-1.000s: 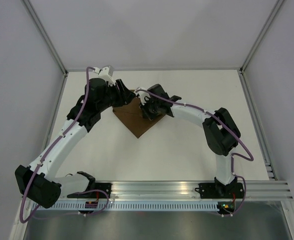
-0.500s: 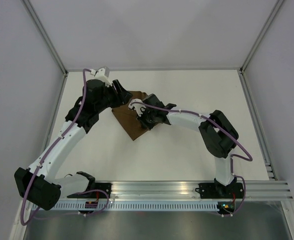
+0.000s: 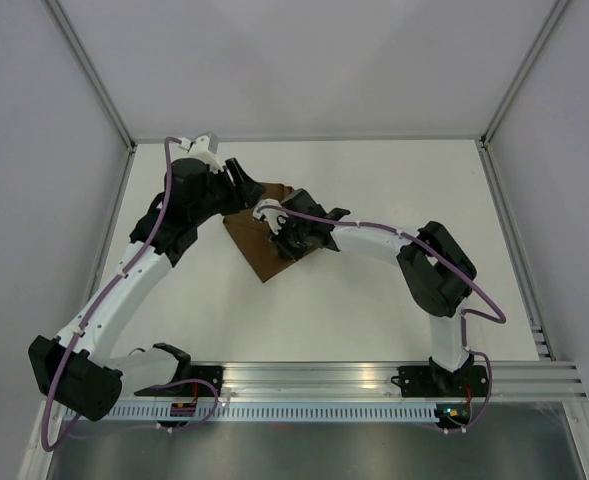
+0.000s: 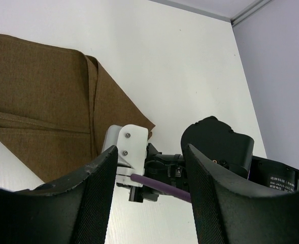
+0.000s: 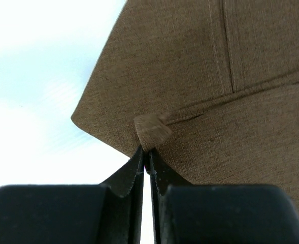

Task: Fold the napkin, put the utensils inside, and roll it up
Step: Fold the napkin at the center of the board, then adjust the napkin at the center of the board, then roll the napkin at the center of the board.

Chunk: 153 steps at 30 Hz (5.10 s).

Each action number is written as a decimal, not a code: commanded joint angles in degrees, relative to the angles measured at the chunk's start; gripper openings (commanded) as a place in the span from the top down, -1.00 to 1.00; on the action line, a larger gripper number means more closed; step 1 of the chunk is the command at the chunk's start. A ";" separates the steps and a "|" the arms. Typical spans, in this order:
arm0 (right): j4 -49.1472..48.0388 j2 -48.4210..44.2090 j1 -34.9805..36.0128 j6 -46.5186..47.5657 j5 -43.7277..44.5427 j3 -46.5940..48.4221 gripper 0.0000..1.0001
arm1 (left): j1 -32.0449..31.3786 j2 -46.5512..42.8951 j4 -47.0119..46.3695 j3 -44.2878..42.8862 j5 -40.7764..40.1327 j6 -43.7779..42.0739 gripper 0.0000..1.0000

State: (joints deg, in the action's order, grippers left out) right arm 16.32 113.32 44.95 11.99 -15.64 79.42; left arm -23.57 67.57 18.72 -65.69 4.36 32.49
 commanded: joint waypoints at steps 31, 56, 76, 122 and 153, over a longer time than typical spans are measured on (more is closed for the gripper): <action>2.40 -10.92 -8.90 -1.35 -8.98 -0.23 0.00 | 0.98 0.10 2.02 -9.99 -3.04 -4.01 -0.41; 7.77 11.04 -20.60 -2.14 9.22 18.67 0.47 | 13.82 27.34 -4.83 7.60 -10.77 10.40 0.95; 6.80 5.60 -19.02 0.23 6.85 4.87 0.63 | 13.99 43.60 -2.64 -3.21 -9.29 6.36 0.95; 6.97 -18.66 -13.76 9.18 7.90 -10.16 -0.24 | 14.08 47.23 8.61 -31.08 -3.92 -8.23 -0.19; -9.63 -6.97 3.21 29.41 9.05 -15.08 -0.26 | 15.40 9.78 8.52 -17.98 3.28 -8.85 -0.38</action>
State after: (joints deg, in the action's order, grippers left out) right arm 9.52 105.19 47.90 39.81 -4.93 64.99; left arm -8.12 79.68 27.53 -83.99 6.11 26.20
